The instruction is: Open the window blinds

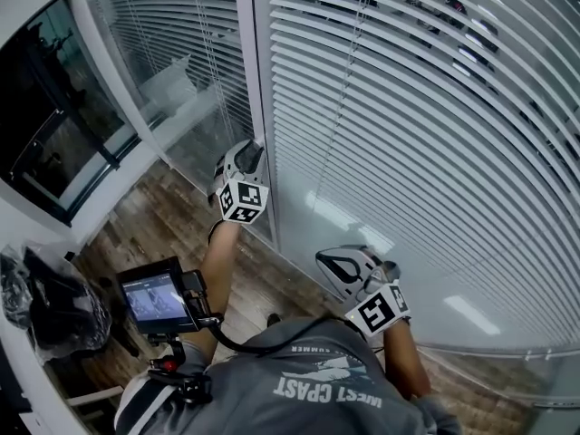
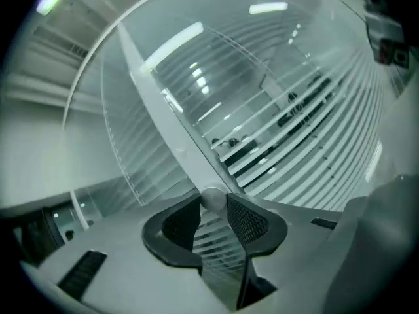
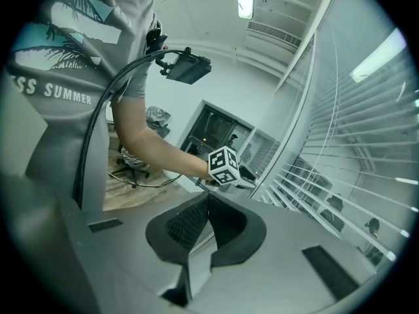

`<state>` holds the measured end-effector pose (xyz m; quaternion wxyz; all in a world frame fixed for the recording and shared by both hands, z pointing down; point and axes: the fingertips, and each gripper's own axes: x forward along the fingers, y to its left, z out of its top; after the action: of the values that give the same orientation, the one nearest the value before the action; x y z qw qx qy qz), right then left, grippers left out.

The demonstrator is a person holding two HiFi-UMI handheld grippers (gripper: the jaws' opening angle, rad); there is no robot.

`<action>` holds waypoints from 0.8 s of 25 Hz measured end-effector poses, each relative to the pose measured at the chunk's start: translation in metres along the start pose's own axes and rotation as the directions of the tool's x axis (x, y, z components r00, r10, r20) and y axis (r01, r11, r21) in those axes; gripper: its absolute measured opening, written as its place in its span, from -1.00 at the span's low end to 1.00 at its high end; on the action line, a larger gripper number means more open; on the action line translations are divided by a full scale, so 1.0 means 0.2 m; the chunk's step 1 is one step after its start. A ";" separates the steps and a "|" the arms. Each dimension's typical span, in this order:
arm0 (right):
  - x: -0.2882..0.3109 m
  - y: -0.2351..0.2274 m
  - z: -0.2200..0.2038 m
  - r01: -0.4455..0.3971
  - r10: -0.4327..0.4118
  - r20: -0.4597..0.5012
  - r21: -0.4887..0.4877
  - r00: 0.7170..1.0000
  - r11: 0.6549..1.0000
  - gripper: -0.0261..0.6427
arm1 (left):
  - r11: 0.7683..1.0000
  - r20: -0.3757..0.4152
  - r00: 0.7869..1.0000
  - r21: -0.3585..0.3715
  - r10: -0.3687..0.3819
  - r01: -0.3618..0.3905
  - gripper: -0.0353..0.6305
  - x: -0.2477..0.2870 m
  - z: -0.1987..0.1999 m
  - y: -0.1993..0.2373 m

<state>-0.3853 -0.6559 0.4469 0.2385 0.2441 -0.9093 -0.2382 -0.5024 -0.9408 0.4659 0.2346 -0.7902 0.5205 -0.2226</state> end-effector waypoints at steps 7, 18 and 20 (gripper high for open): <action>0.03 0.01 -0.03 -0.023 0.023 -0.012 0.012 1.000 1.000 -0.93 | 0.956 -0.016 0.999 0.290 0.048 -0.041 -0.50 0.04 0.01 0.00; 0.06 0.04 -0.04 -0.037 0.037 -0.012 0.017 0.999 0.999 -0.93 | 0.136 0.366 0.925 -0.916 -0.101 0.377 -0.51 0.03 -0.02 0.05; 0.05 0.04 -0.04 -0.037 0.037 -0.016 0.019 0.999 0.999 -0.93 | -0.010 0.405 0.912 -0.914 -0.068 0.405 -0.51 0.02 -0.01 0.05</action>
<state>-0.3905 -0.6581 0.4611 0.2478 0.2315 -0.9139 -0.2231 -0.5094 -0.9491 0.4620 -0.3569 -0.8255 0.3507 0.2611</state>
